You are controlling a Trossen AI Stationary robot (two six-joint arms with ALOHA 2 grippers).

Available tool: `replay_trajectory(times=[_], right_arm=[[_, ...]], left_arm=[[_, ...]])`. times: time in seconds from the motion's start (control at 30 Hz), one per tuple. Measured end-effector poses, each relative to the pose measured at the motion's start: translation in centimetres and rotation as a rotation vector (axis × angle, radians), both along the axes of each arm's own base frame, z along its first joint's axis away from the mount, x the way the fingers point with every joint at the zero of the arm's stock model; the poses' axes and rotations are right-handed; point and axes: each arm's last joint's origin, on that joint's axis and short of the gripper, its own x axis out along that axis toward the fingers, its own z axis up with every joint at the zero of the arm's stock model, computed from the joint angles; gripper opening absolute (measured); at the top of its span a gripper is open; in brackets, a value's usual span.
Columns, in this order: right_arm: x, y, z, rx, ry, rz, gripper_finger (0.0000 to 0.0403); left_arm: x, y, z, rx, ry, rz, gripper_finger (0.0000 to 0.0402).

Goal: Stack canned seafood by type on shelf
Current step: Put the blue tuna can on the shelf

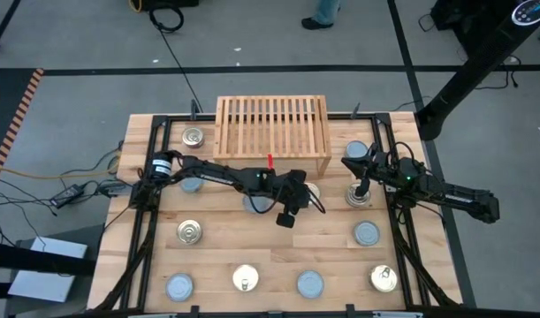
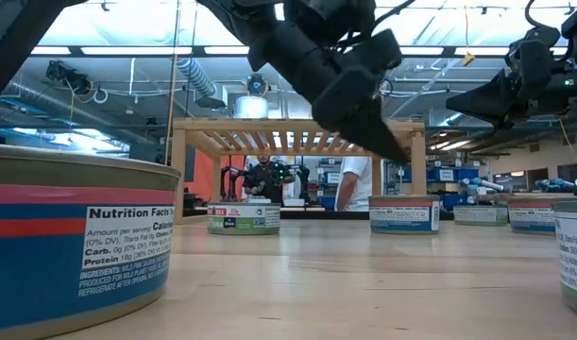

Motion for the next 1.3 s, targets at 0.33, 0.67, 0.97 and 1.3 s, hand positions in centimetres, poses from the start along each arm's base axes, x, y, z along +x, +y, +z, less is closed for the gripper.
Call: replay_trajectory(times=[0.33,0.67,0.97,1.3], right_arm=[[0.0,0.0,0.0,0.001,0.003,0.000,0.0032],[0.0,0.0,0.0,0.000,0.001,0.000,0.0032],[0.0,0.0,0.0,0.000,0.002,0.000,0.0032],[0.0,0.0,0.1,-0.002,-0.006,0.000,0.0032]], left_arm=[[0.5,0.0,-2.2,0.079,0.035,-0.002,0.0090],[0.7,0.1,-3.2,0.110,0.054,0.008,0.0090],[0.8,0.1,-3.9,0.191,0.076,0.007,0.0090],[0.5,-1.9,-3.8,0.257,0.083,-0.060,0.0018]])
